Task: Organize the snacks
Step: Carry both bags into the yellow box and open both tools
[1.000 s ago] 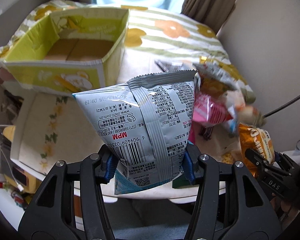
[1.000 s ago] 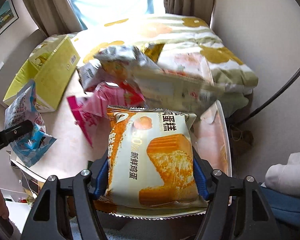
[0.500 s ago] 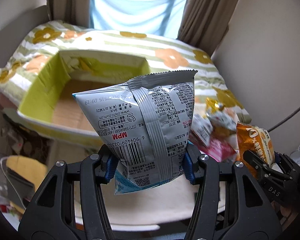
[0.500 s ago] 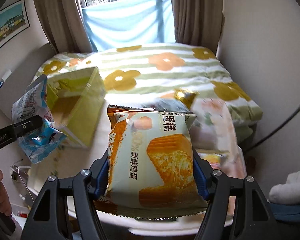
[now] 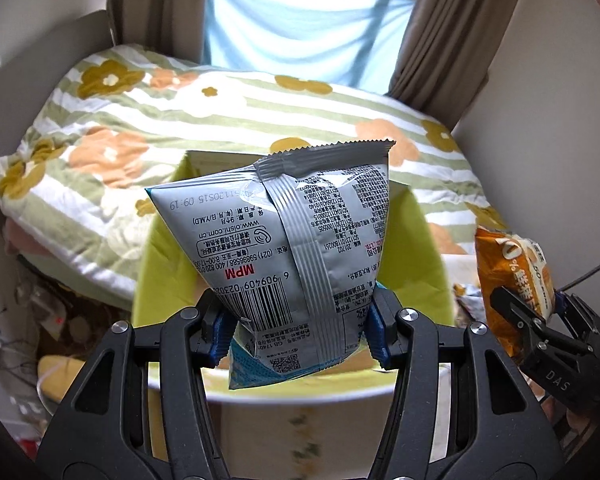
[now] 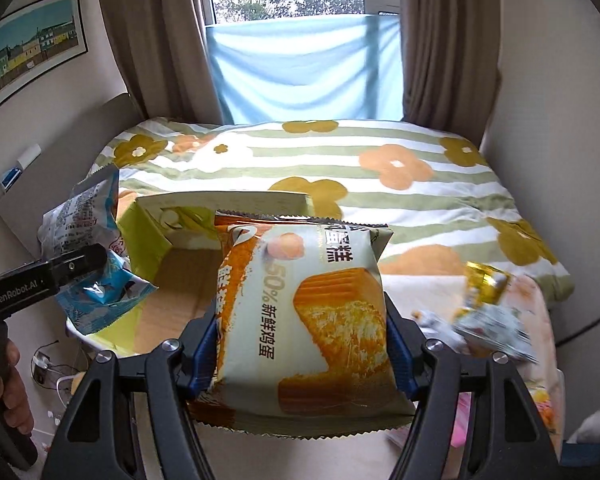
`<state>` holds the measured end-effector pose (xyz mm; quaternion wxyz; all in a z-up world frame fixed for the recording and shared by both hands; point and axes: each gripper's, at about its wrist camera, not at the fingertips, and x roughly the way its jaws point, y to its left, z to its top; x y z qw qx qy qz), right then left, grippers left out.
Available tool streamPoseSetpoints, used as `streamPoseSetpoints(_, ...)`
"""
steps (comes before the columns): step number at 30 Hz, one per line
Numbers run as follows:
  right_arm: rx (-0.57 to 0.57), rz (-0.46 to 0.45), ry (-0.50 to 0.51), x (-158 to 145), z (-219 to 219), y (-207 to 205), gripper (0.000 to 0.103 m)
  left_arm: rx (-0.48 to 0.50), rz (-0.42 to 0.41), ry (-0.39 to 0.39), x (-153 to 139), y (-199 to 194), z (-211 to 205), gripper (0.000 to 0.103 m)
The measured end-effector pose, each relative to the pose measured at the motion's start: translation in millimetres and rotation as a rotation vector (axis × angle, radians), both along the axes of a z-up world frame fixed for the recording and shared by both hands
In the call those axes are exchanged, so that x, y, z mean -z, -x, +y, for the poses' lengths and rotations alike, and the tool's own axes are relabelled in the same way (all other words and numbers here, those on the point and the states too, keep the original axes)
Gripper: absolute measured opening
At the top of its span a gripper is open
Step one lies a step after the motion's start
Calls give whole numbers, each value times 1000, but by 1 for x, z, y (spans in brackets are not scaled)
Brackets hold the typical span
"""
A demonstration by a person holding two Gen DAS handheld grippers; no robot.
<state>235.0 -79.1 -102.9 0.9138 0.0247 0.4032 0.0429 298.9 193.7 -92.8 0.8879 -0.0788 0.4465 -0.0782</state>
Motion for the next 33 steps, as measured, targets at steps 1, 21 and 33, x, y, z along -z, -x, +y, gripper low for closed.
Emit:
streamPoseSetpoints(1, -1, 7, 3, 3, 9, -11, 66, 6, 11, 1, 3, -9, 5, 50)
streamPoseSetpoints(21, -30, 141, 10, 54, 56, -116, 66, 5, 228, -153, 96, -125, 17, 102)
streamPoseSetpoints(33, -69, 186, 5, 69, 66, -132, 66, -37, 216, -138, 83, -100, 37, 102)
